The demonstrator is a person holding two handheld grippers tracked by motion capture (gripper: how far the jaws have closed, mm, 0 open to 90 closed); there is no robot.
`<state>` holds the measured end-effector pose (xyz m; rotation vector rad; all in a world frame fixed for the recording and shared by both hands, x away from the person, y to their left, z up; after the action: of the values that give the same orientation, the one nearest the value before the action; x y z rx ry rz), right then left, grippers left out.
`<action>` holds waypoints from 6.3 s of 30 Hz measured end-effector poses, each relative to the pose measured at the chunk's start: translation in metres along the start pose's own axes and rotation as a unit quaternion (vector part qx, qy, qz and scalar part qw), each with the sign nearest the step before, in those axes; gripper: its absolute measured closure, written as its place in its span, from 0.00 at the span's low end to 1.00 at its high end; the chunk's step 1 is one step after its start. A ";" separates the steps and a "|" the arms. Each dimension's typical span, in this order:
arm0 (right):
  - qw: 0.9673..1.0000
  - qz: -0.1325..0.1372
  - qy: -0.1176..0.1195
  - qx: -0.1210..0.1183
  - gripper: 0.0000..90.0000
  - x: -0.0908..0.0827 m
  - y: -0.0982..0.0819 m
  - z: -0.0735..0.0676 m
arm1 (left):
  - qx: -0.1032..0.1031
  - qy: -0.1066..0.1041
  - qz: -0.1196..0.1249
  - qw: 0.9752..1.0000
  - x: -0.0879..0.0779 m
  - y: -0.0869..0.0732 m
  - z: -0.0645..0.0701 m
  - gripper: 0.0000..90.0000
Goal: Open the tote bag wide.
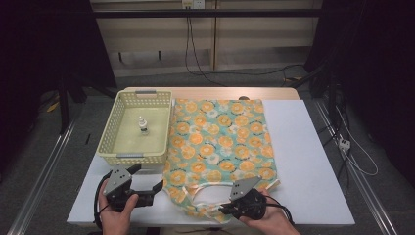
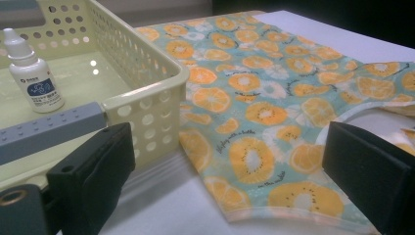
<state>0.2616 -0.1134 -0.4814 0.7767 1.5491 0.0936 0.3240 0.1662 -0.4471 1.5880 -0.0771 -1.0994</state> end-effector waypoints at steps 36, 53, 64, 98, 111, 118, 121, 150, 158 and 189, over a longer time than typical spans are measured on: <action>0.992 0.090 -0.073 0.047 1.00 -0.050 0.042 0.066 | 0.000 0.000 -0.001 1.000 0.000 0.000 0.000 0.06; 0.986 0.110 -0.099 0.072 1.00 -0.059 0.060 0.115 | 0.001 0.000 -0.002 1.000 0.000 0.000 -0.001 0.06; 0.984 0.117 -0.106 0.087 1.00 -0.057 0.072 0.143 | 0.001 -0.001 -0.002 1.000 0.001 0.000 -0.001 0.06; 0.972 0.104 -0.151 0.149 1.00 -0.052 0.094 0.221 | 0.000 -0.003 -0.002 1.000 0.000 0.000 -0.001 0.06; 0.975 0.086 -0.148 0.141 0.67 -0.044 0.089 0.215 | -0.001 -0.004 -0.002 1.000 0.000 -0.001 -0.002 0.06; 0.970 0.087 -0.175 0.147 0.22 -0.060 0.081 0.202 | -0.002 -0.003 -0.003 1.000 0.001 -0.001 -0.001 0.06; 0.969 0.107 -0.175 0.138 0.17 -0.077 0.075 0.187 | -0.002 -0.002 -0.004 1.000 0.001 -0.001 -0.002 0.06; 0.997 -0.031 -0.063 0.017 0.60 0.014 0.026 0.089 | 0.000 -0.005 -0.006 1.000 0.001 -0.001 0.000 0.06; 0.997 -0.019 -0.060 0.035 0.77 0.013 0.026 0.096 | 0.000 -0.007 -0.005 1.000 0.001 0.000 0.000 0.06; 0.994 0.052 -0.082 0.048 1.00 -0.007 0.041 0.093 | 0.001 -0.005 -0.006 1.000 0.001 0.000 0.000 0.06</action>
<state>0.3628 -0.1217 -0.4701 0.9190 1.3649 0.0314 0.3246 0.1657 -0.4482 1.5859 -0.0759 -1.1163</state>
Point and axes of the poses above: each handheld gripper's, and its own axes: x roughly forward along the jaws, y roughly out of its top, z roughly to its right, the point moved 6 cm from there along x, roughly forward along the jaws, and after that the axes turned 12 degrees about -z, right-handed, at the moved point
